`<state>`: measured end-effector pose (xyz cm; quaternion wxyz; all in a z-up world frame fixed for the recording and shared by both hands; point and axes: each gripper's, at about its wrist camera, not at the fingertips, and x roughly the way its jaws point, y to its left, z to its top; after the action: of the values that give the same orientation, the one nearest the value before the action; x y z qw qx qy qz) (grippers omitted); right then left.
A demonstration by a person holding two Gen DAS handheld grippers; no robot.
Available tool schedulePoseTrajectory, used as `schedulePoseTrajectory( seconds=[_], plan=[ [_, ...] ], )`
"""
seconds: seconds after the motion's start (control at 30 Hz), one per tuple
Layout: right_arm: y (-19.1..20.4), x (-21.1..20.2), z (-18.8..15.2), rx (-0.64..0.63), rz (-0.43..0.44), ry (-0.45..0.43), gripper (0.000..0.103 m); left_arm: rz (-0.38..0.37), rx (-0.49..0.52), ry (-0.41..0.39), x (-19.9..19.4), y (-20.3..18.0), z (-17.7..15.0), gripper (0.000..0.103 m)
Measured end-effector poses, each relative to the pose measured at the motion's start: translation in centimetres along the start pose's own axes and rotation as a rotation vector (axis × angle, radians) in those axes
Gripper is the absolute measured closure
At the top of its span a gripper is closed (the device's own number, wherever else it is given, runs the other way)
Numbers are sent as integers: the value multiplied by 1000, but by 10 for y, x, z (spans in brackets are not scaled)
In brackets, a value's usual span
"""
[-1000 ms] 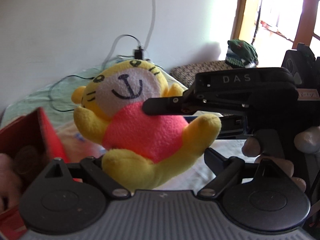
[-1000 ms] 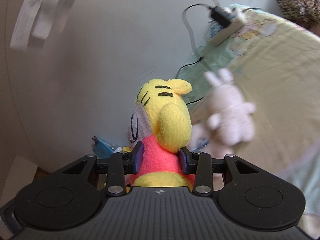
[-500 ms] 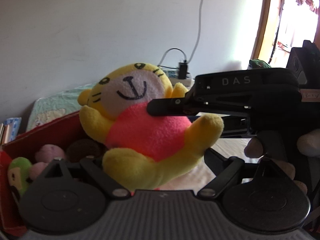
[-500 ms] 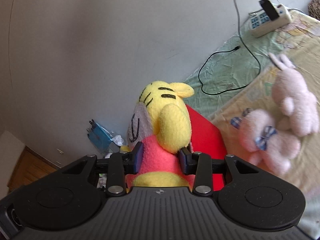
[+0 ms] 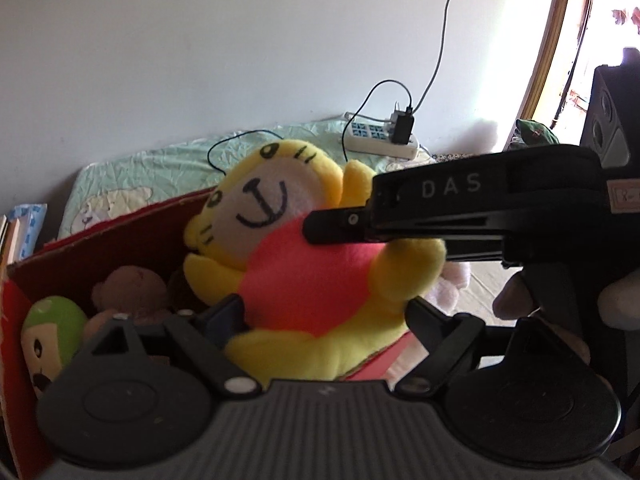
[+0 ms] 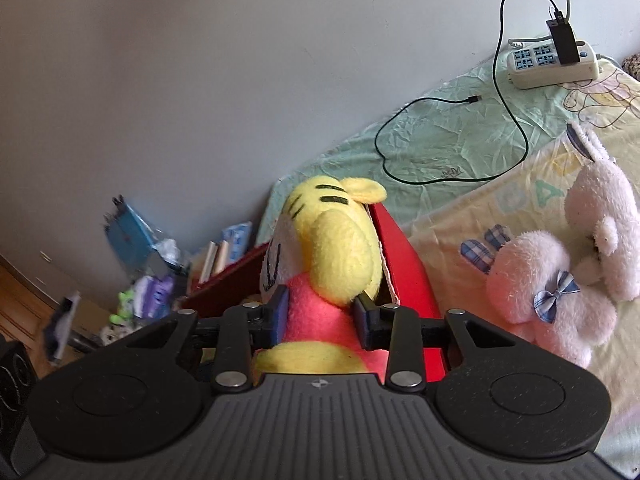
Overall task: Organize objects
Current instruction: 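Carry the yellow tiger plush with the right tool over the red box, then lower the tiger plush into the red box beside the teddy bear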
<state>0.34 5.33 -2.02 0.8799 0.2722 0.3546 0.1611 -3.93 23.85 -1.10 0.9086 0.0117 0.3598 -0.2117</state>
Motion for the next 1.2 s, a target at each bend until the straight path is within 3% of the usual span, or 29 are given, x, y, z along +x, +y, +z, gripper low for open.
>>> schedulePoseTrajectory(
  seconds=[0.2,0.63,0.83,1.2],
  plan=[
    [10,23,-5,-94,-94,13,73,20,20,42,16,9,-7,17],
    [7,35,-6,-102,-103,48,74,11,14,93,36,20,-6,11],
    [3,30,-6,-50,-80,40,68,8,-5,109,37,22,-7,5],
    [3,20,-7,-32,-77,16,60,21,-12,113,36,20,-6,5]
  ],
)
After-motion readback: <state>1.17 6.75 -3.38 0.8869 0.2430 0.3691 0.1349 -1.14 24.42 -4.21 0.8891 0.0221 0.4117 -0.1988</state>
